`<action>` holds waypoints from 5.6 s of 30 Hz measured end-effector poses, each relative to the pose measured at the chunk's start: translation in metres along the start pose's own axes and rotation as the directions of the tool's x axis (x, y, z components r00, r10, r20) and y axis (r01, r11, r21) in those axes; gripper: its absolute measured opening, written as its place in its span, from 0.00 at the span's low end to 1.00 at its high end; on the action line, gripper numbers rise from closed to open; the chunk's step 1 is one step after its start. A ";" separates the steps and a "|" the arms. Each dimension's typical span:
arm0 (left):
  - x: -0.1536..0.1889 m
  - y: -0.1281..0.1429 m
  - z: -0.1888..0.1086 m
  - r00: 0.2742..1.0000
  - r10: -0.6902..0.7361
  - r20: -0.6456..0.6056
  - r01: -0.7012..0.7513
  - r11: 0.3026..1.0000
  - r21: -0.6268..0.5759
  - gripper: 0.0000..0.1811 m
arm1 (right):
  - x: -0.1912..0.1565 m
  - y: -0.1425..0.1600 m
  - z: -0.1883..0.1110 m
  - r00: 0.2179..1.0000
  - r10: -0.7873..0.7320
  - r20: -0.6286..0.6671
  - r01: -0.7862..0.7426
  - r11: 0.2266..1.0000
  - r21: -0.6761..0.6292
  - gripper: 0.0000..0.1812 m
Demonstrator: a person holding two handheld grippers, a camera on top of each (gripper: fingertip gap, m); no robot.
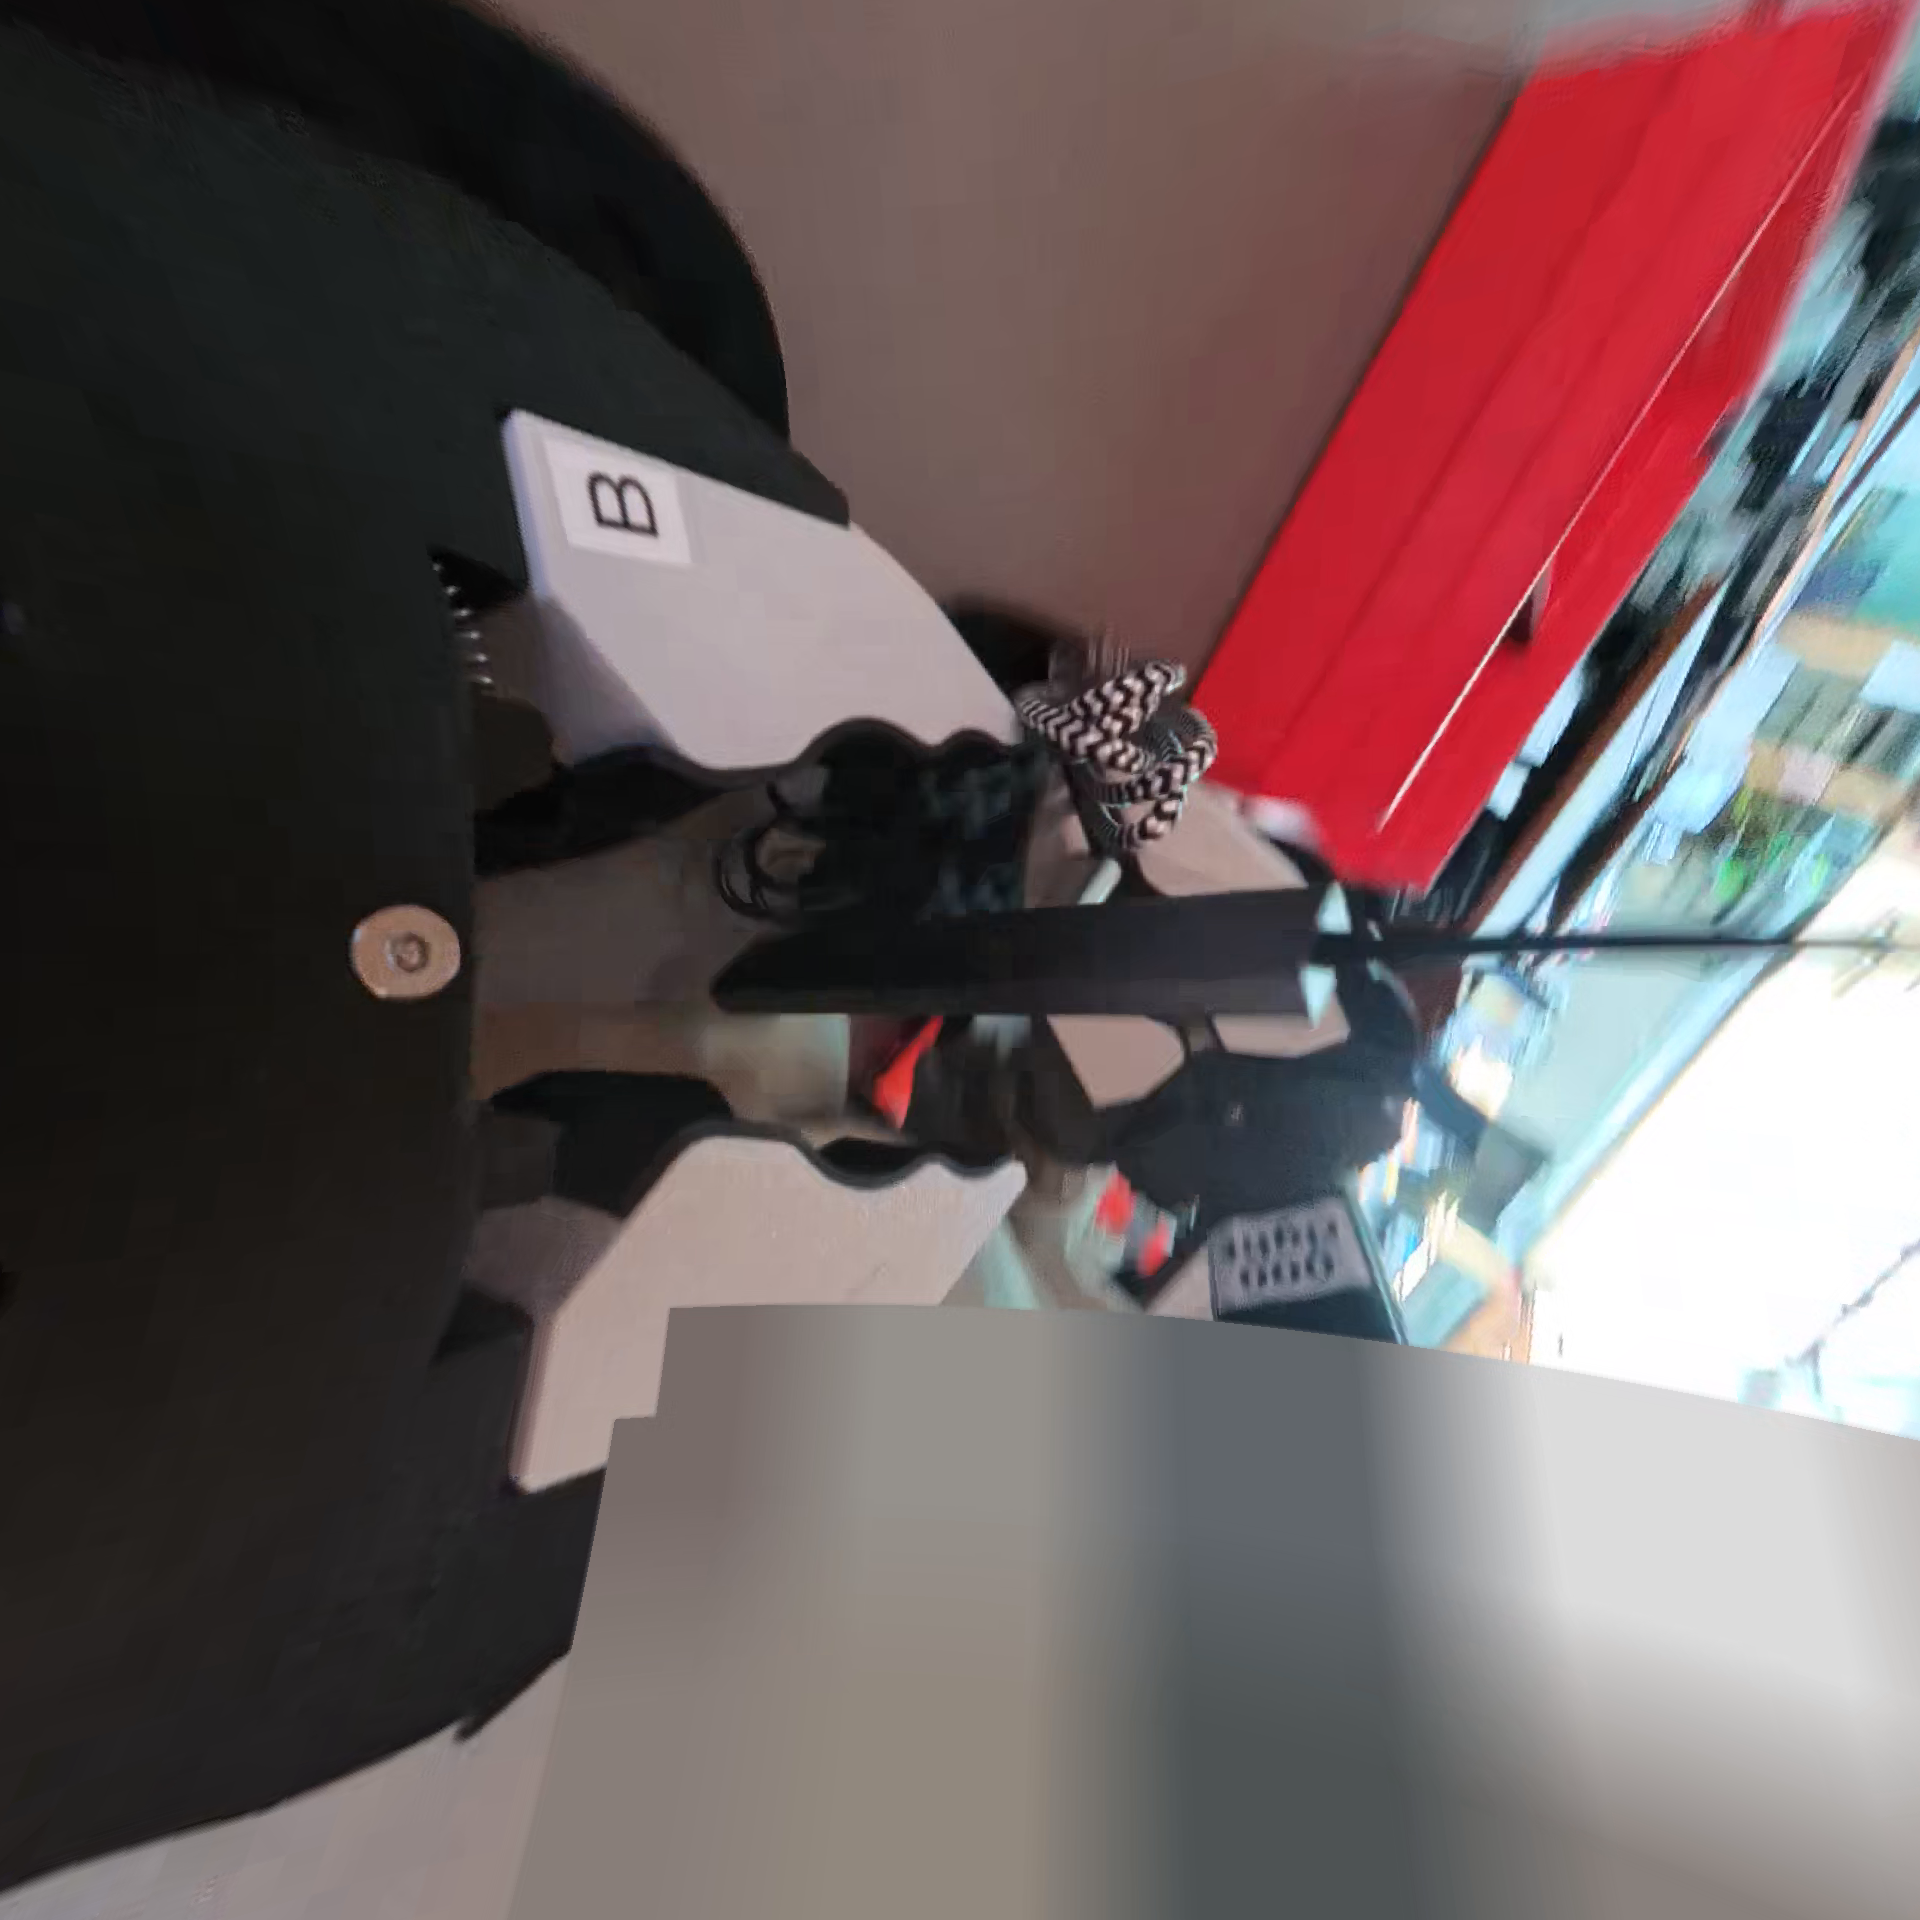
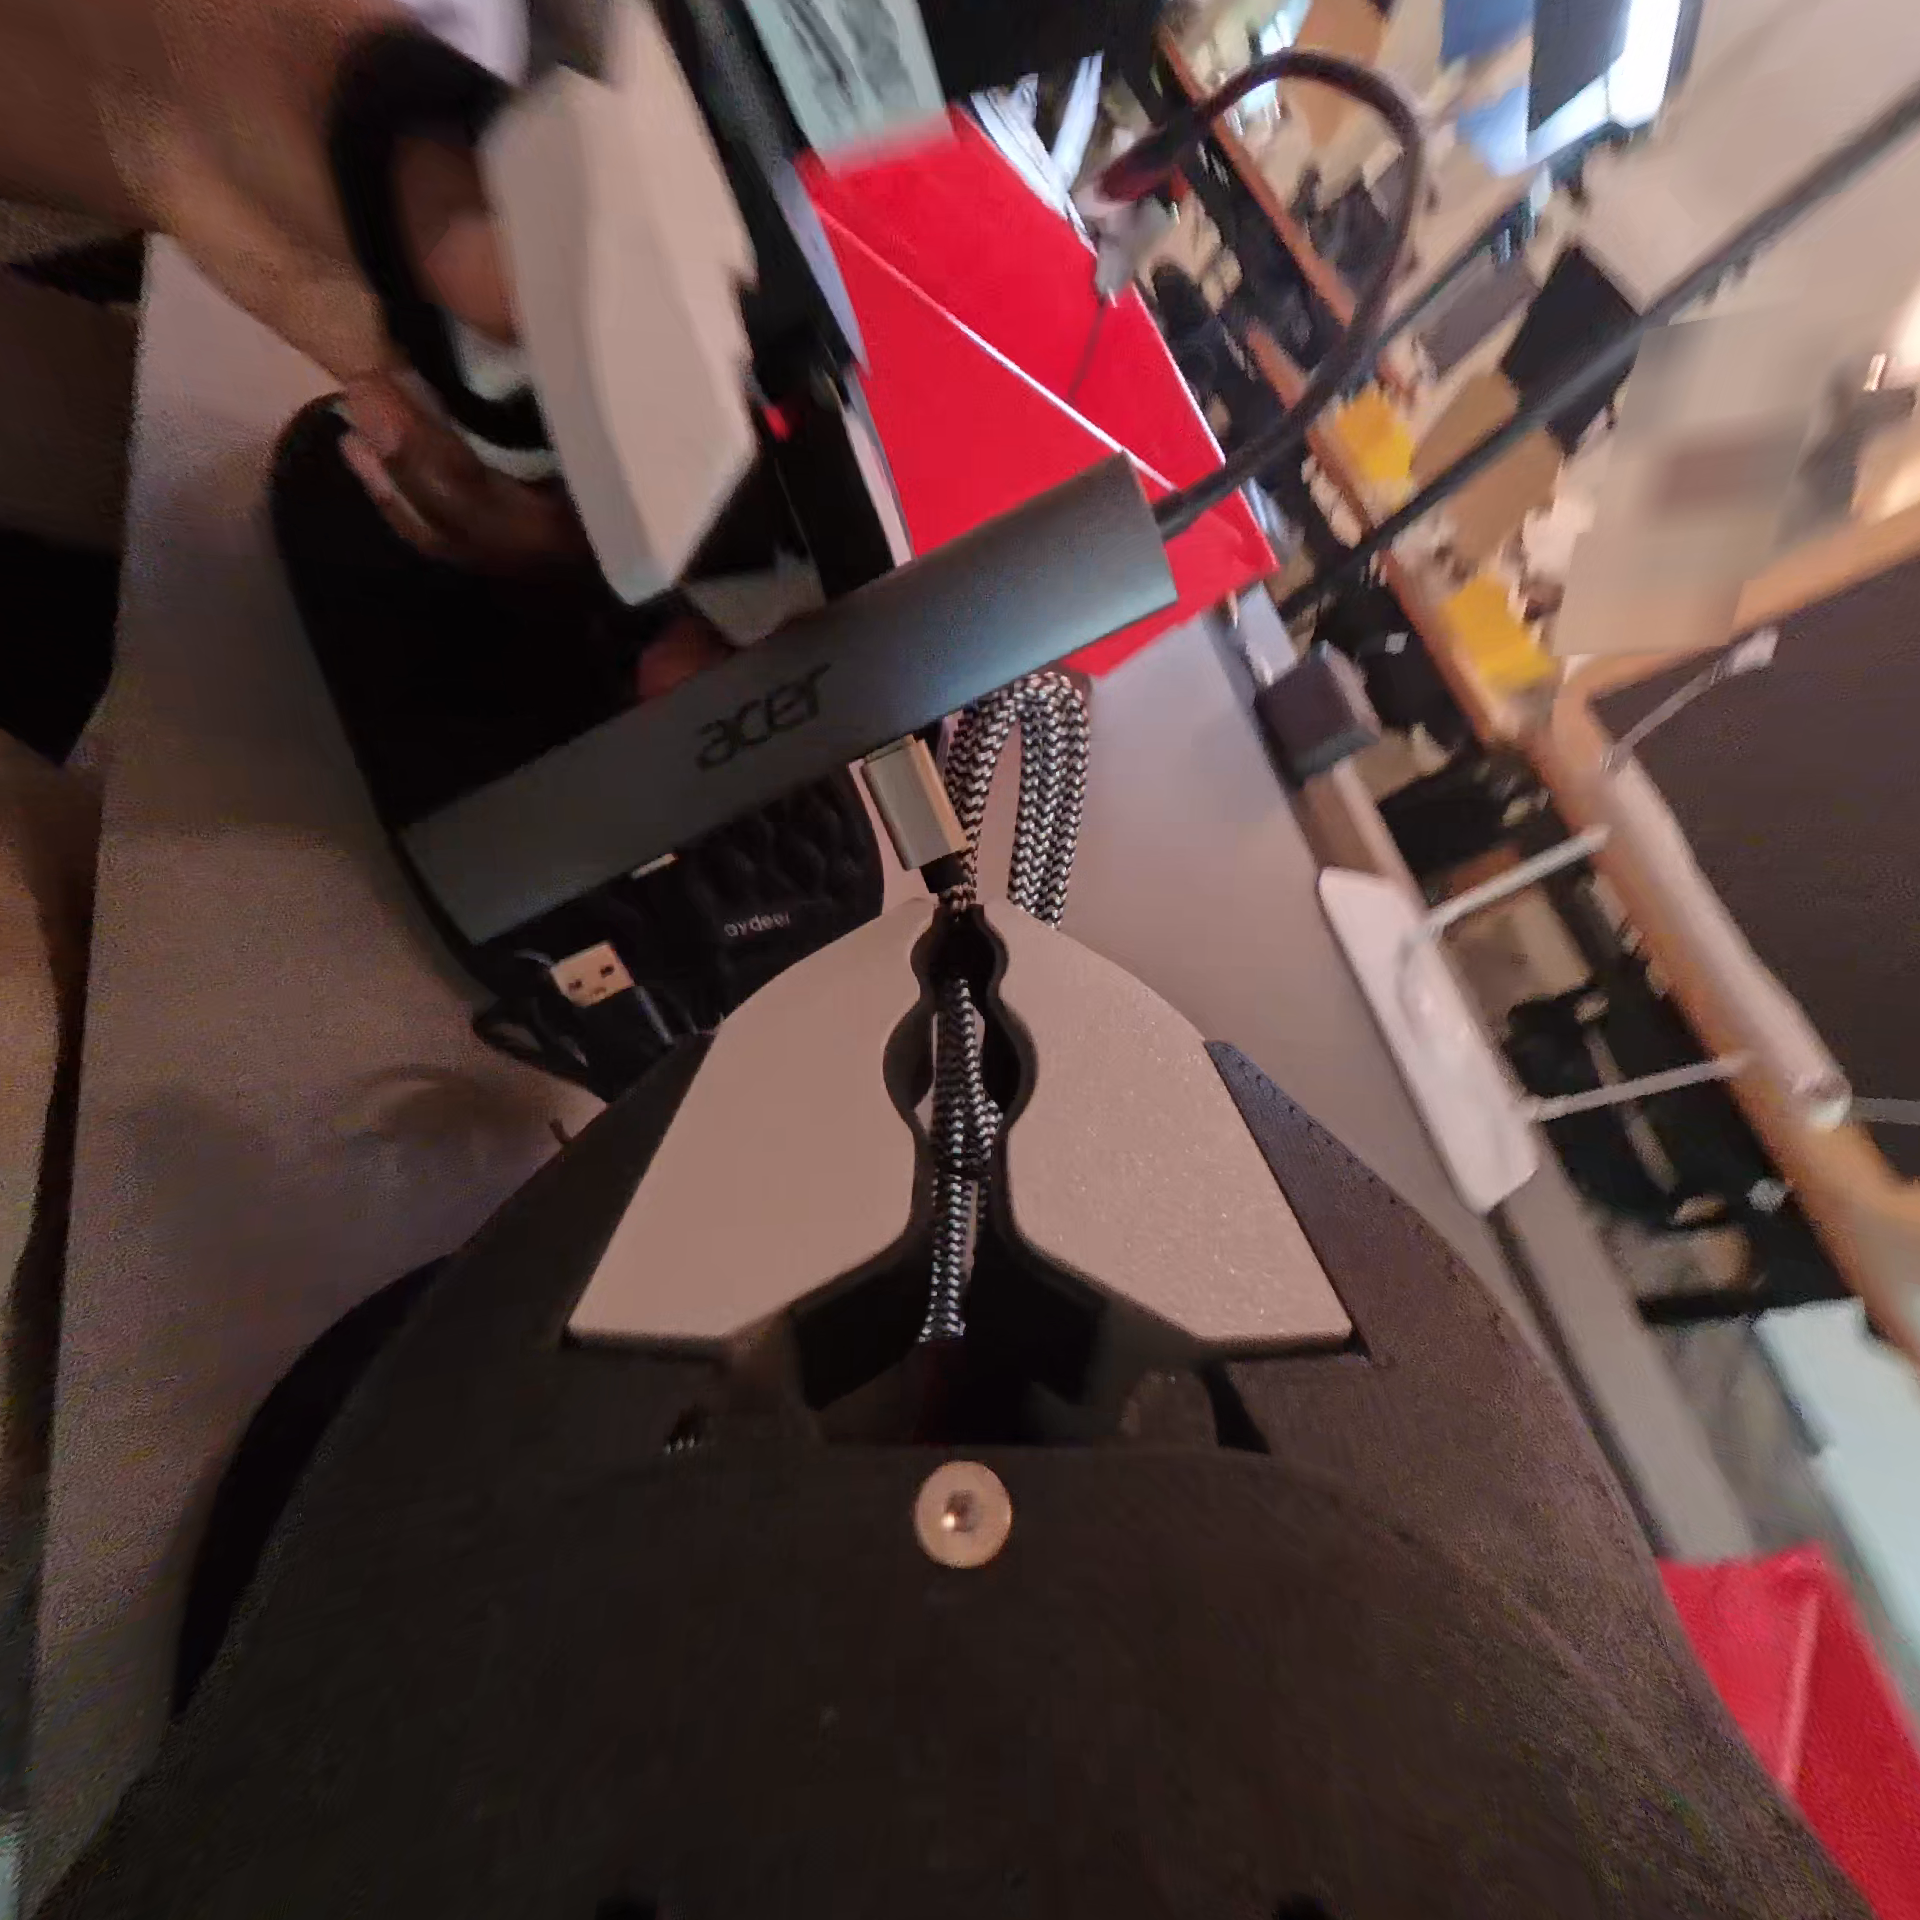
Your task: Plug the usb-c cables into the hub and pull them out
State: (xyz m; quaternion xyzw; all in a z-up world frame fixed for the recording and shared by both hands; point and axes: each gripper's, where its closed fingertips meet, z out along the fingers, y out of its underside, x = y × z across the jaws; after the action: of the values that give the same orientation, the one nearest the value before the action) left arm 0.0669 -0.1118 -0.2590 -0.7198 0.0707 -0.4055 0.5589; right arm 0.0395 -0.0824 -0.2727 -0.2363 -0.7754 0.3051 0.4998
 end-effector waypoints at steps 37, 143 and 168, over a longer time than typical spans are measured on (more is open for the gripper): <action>-0.056 -0.001 -0.029 0.808 0.231 0.542 -0.200 0.973 -0.116 0.38 | -0.012 0.006 0.023 0.871 0.473 0.133 -0.453 0.878 -0.154 0.02; -0.105 0.021 -0.019 0.617 0.534 0.578 -0.297 0.838 -0.458 0.10 | -0.008 0.029 0.033 0.976 -0.031 -0.216 -0.034 0.956 -0.291 0.04; -0.104 0.011 -0.025 0.456 0.630 0.628 -0.393 0.776 -0.493 0.09 | 0.005 0.031 0.051 0.940 0.024 -0.341 -0.180 0.883 -0.433 0.08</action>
State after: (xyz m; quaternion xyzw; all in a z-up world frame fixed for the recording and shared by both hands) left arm -0.0144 -0.0763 -0.3201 -0.8345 0.0981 0.1437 0.5228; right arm -0.0074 -0.0694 -0.3080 -0.4356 -0.7181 0.0964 0.5341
